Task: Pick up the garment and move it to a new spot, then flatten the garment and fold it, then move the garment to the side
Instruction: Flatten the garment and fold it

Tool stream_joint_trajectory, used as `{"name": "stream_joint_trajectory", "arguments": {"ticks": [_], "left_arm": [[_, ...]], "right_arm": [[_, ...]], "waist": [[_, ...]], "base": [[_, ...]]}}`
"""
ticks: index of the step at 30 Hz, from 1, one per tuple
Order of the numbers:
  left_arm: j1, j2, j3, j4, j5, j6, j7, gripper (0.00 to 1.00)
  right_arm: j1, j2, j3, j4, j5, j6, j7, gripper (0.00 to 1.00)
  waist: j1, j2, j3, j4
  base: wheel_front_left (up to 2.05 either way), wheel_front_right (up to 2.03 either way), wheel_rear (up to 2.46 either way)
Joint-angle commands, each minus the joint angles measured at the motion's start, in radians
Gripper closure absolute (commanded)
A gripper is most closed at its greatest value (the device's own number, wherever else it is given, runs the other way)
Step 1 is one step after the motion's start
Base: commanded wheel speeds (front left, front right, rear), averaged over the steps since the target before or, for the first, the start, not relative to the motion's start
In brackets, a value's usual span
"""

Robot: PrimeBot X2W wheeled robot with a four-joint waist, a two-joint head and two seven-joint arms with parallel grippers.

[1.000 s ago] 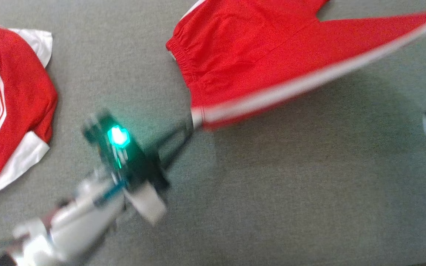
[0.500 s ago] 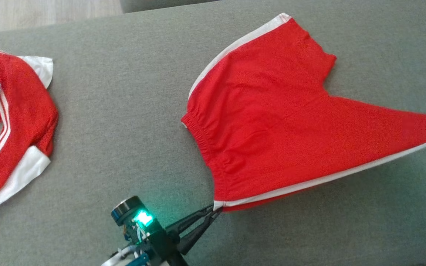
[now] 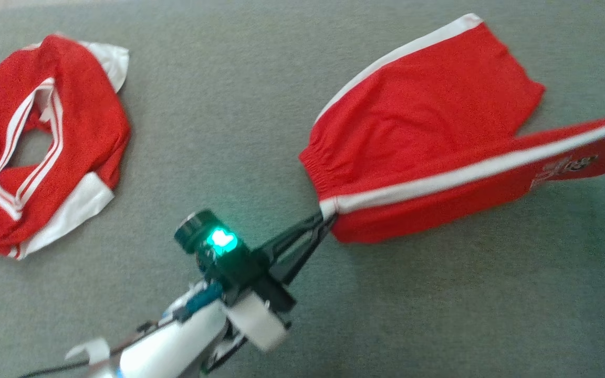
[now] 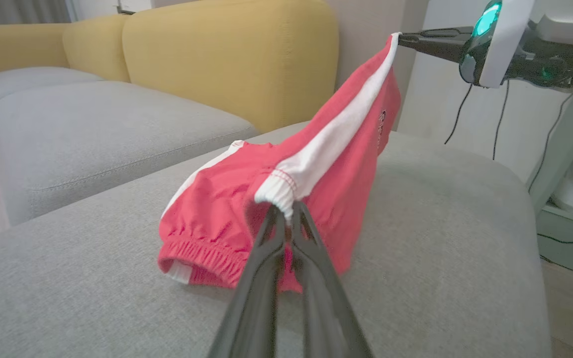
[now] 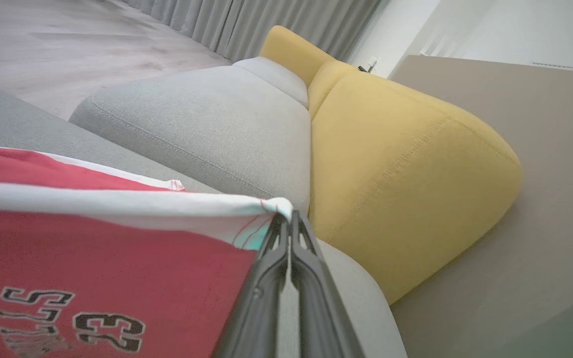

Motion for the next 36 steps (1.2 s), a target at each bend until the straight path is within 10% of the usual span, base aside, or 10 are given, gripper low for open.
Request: {"name": "stream_joint_trajectory", "arguments": {"ticks": [1, 10, 23, 24, 25, 28, 36], "left_arm": [[-0.054, -0.003, 0.050, 0.000, -0.016, -0.006, 0.007, 1.00], [-0.169, -0.092, 0.109, 0.137, -0.126, -0.051, 0.046, 1.00], [-0.299, -0.159, 0.112, 0.281, -0.269, -0.104, 0.106, 1.00], [-0.305, -0.163, 0.108, 0.292, -0.278, -0.106, 0.108, 1.00], [-0.310, -0.166, 0.104, 0.302, -0.285, -0.107, 0.107, 1.00], [-0.313, -0.175, 0.092, 0.326, -0.303, -0.109, 0.096, 0.00], [-0.241, -0.171, 0.143, 0.328, -0.169, 0.096, -0.020, 0.00]], "right_arm": [[-0.054, -0.069, 0.044, -0.007, 0.019, -0.001, 0.021, 1.00], [-0.376, -0.273, 0.341, 0.240, 0.127, -0.001, 0.108, 1.00], [-0.742, -0.296, 0.657, 0.513, 0.205, -0.001, 0.123, 1.00], [-0.764, -0.292, 0.677, 0.539, 0.213, -0.001, 0.115, 0.81], [-0.783, -0.286, 0.696, 0.564, 0.222, -0.001, 0.105, 0.11], [-0.812, -0.257, 0.723, 0.626, 0.273, -0.001, 0.064, 0.00], [-0.768, -0.204, 0.705, 0.739, 0.529, -0.001, 0.006, 0.00]], "waist": [[-0.0001, 0.0000, 0.036, 0.041], [-0.0001, 0.0000, 0.107, 0.106], [-0.0001, 0.0000, 0.185, 0.158], [-0.0001, 0.0000, 0.188, 0.160], [-0.0001, 0.0000, 0.190, 0.162], [-0.0001, 0.0000, 0.188, 0.167], [-0.0001, 0.0000, 0.140, 0.158]], "base": [[0.00, 0.00, 0.00], [0.00, 0.00, 0.00], [0.00, 0.00, 0.00], [0.00, 0.00, 0.00], [0.00, 0.00, 0.00], [0.00, 0.00, 0.00], [0.00, 0.00, 0.00]]}}
